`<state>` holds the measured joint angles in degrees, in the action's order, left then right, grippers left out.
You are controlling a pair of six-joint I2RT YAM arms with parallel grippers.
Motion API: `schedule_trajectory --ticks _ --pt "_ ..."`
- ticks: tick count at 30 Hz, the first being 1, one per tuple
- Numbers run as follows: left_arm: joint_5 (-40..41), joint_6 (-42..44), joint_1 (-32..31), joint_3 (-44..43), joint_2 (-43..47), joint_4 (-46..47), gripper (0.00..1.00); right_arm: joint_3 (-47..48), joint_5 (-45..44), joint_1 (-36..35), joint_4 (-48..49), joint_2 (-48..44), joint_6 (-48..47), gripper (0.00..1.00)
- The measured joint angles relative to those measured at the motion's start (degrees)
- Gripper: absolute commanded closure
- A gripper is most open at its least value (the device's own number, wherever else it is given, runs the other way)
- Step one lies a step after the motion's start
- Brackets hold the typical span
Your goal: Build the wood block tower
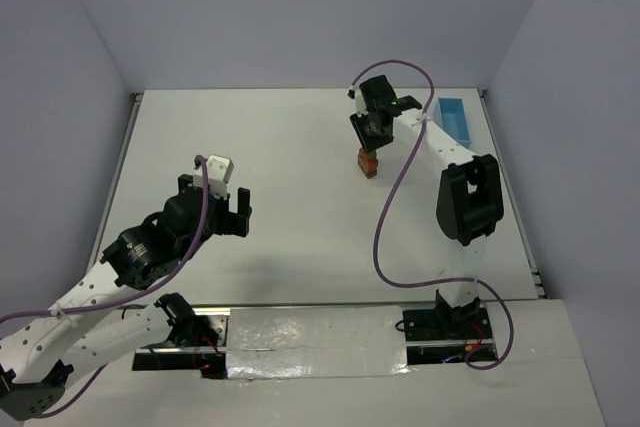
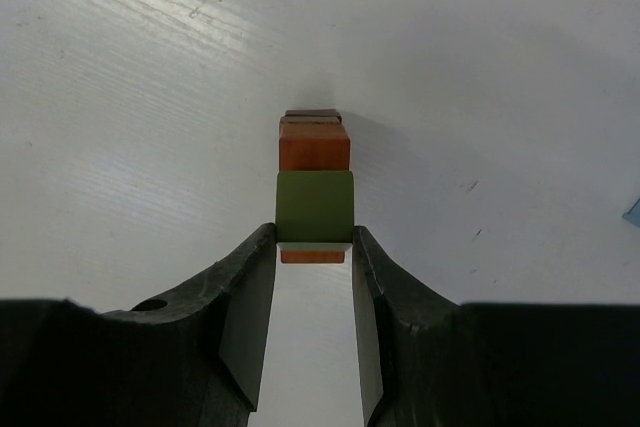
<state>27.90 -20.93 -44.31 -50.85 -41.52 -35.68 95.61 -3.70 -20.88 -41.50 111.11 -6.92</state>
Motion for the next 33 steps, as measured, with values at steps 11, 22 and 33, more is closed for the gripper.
schedule_trajectory --ticks 11,22,33 --pt "-0.61 0.0 0.0 0.0 0.0 0.11 0.0 0.87 -0.04 0.0 -0.28 1.9 0.04 0.75" --pt "-1.22 0.04 0.0 0.0 0.0 0.13 0.01 0.92 -0.15 0.02 -0.61 1.97 0.72 0.35" --pt "-1.31 0.04 0.09 0.0 -0.04 0.13 0.01 0.96 -0.11 0.0 -1.73 1.95 1.57 0.17"
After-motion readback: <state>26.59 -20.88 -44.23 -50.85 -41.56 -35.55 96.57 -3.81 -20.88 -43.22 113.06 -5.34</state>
